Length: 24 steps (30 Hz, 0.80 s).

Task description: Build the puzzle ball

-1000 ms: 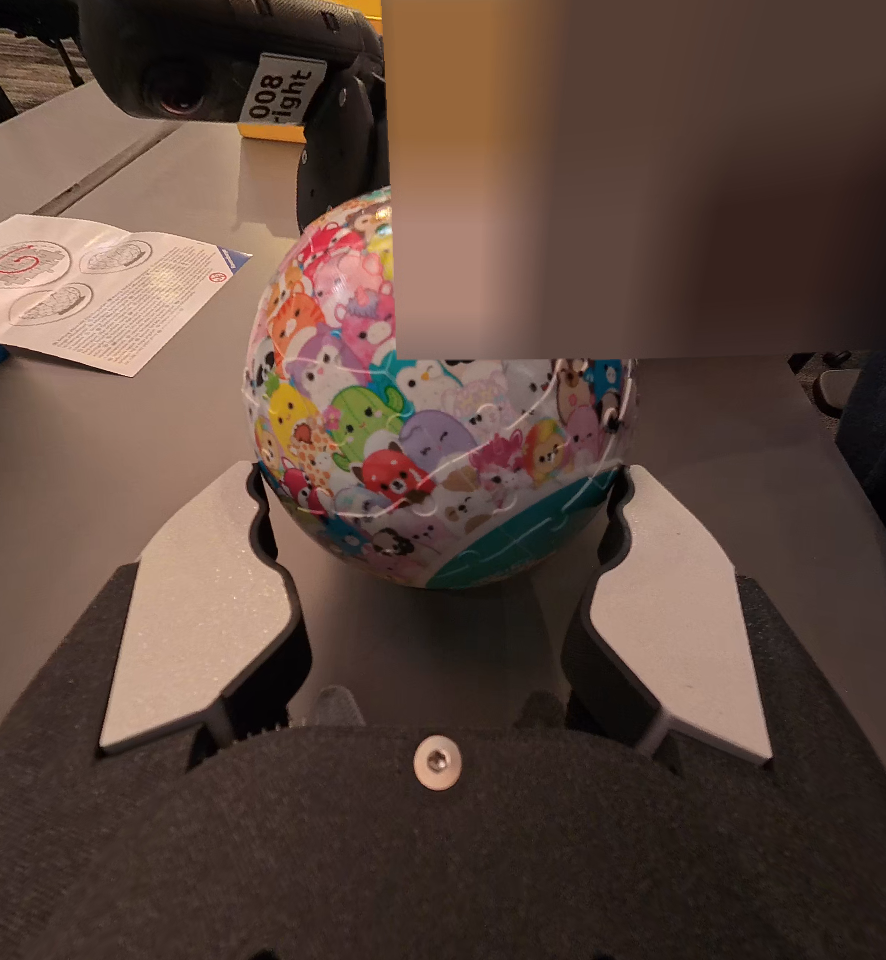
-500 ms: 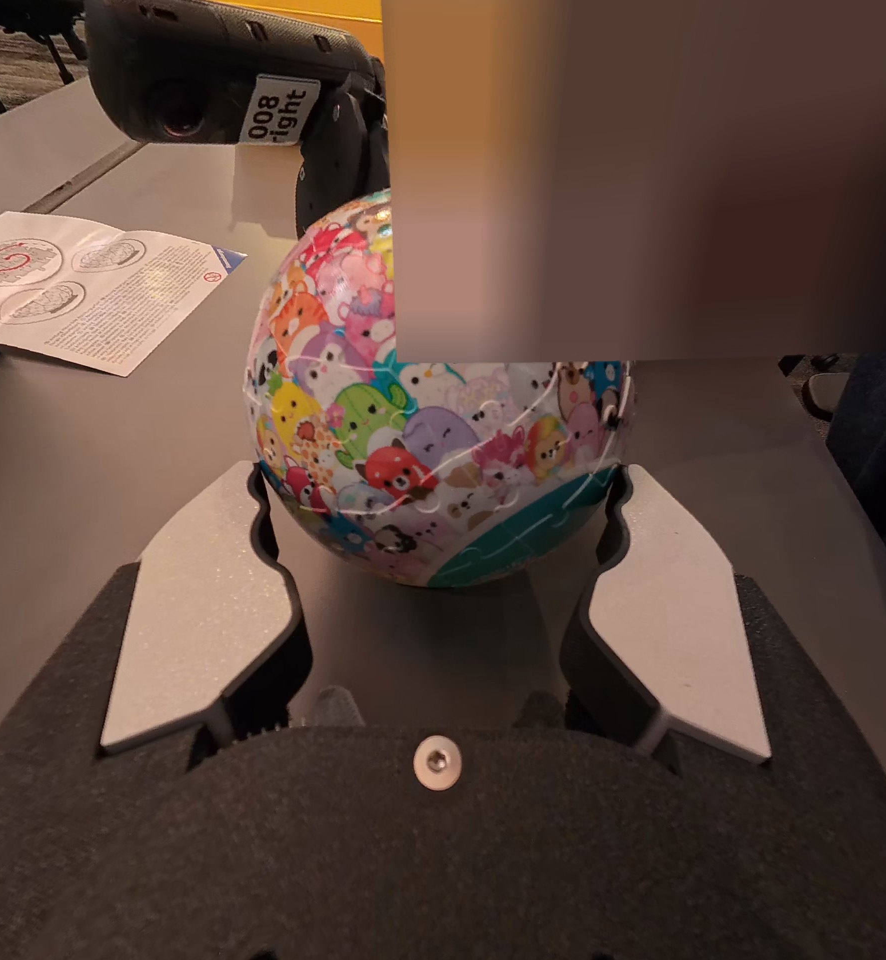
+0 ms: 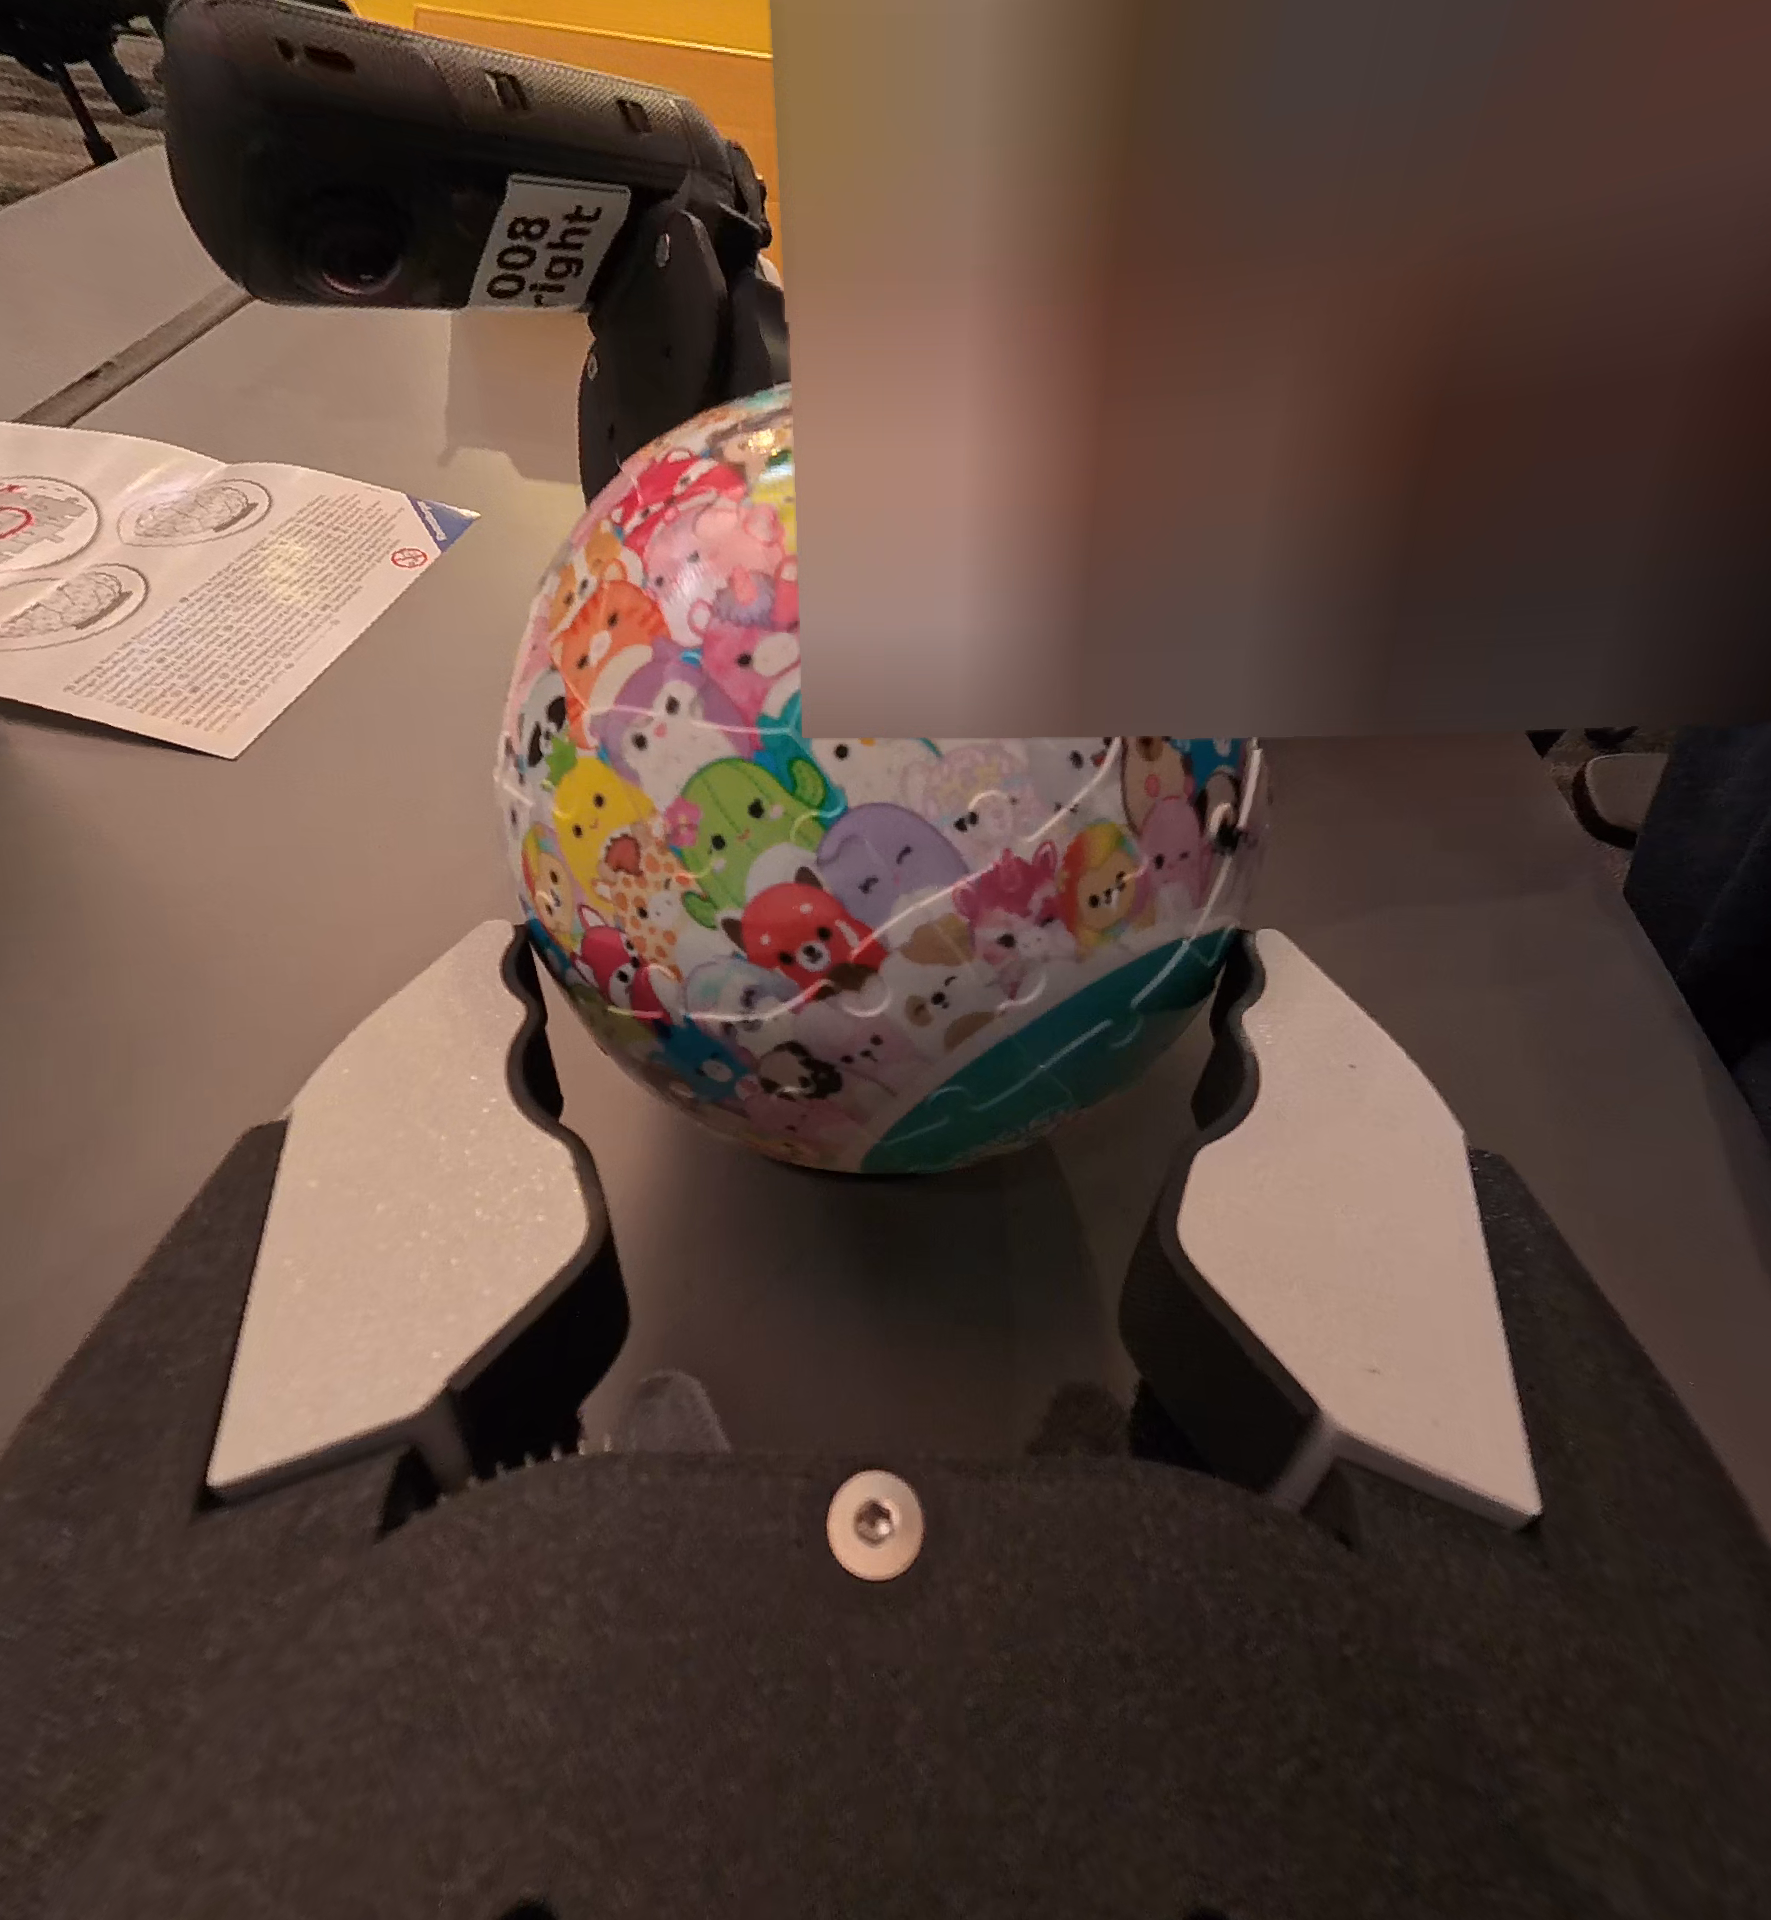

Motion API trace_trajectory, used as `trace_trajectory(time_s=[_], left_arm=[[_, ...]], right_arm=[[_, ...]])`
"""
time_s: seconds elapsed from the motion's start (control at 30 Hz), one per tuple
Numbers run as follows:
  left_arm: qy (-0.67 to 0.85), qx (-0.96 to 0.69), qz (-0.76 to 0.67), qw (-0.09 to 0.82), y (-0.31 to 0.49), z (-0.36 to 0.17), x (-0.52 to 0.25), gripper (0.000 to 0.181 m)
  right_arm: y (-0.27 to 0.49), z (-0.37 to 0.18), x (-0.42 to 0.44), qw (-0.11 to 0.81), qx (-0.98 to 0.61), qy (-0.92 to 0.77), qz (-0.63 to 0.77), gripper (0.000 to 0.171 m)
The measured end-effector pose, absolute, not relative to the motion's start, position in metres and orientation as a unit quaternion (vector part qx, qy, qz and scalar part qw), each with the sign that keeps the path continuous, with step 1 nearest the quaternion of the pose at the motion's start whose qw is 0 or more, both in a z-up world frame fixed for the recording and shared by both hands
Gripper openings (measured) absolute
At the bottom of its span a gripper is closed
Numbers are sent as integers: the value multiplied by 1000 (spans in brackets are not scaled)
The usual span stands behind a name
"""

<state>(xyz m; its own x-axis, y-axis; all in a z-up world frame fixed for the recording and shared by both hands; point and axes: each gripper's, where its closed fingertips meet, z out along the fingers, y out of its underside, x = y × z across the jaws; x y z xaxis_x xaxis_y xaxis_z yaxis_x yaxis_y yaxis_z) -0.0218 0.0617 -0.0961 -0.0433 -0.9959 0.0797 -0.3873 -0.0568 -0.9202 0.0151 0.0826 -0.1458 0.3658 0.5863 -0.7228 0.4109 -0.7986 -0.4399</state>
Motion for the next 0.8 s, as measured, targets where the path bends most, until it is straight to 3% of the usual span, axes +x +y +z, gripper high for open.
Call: trace_trajectory(time_s=[0.8], left_arm=[[599, -583, -420, 353, 56, -96, -18, 120]], right_arm=[[80, -148, 20, 82, -823, -338, 449, 11]])
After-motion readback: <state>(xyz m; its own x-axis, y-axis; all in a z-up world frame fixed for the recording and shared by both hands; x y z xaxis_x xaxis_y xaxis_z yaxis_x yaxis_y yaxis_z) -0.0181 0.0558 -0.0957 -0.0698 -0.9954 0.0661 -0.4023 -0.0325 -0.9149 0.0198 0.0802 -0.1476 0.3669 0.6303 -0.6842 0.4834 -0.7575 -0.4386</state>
